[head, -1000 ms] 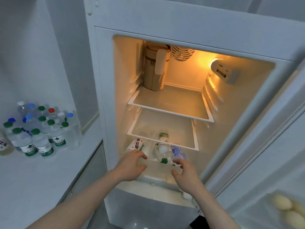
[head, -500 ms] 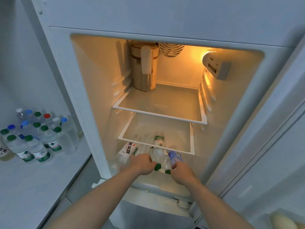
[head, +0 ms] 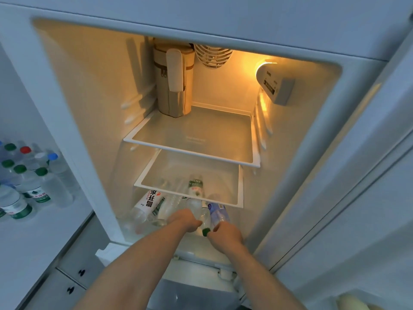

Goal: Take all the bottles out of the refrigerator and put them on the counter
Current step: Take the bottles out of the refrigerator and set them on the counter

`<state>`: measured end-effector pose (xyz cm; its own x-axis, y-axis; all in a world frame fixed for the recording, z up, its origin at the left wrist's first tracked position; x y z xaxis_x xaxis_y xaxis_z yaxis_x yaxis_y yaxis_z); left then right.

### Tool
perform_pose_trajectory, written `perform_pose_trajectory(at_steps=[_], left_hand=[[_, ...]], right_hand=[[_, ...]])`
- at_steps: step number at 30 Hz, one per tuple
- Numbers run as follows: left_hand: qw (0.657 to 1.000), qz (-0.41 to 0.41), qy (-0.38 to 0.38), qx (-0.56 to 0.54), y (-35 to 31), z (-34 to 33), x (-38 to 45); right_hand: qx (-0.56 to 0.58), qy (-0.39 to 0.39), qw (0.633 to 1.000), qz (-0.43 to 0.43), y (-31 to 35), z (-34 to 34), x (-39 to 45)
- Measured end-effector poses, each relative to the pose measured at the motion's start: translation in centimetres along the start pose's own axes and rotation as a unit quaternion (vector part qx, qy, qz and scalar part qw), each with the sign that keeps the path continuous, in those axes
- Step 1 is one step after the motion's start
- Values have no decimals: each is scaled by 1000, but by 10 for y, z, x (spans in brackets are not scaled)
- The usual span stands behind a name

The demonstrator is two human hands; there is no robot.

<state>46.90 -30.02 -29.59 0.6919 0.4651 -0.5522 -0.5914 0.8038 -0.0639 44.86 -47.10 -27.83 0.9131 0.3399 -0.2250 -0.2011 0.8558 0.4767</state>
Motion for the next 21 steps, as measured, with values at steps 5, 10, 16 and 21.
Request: perform_pose_trajectory(at_steps=[5,10,16,21], left_hand=[[1000,5,6,-5,-4,3,1],[999,-14,-22,20,6,27,-11],[993,-35,-112,22,32,64,-43],[981,-55,-185,19,57,75,-66]], right_hand=[[11,14,999,-37,-8,0,2],[32,16,999,5,-7,1,11],[83,17,996,-13,-1,-4,19],[87,-9,995,-57,5,2,30]])
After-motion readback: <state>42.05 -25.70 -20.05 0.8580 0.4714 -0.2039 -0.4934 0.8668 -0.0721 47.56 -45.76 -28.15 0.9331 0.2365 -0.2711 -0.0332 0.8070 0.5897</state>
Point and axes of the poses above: each hand's wrist, its own x-axis towards the middle knuckle, its own z-axis out of the back of the hand, y = z × x, the point moved 8 cm from there along x, towards the middle knuckle, and after that the axes turned 15 degrees about z, right-handed, at the moved point
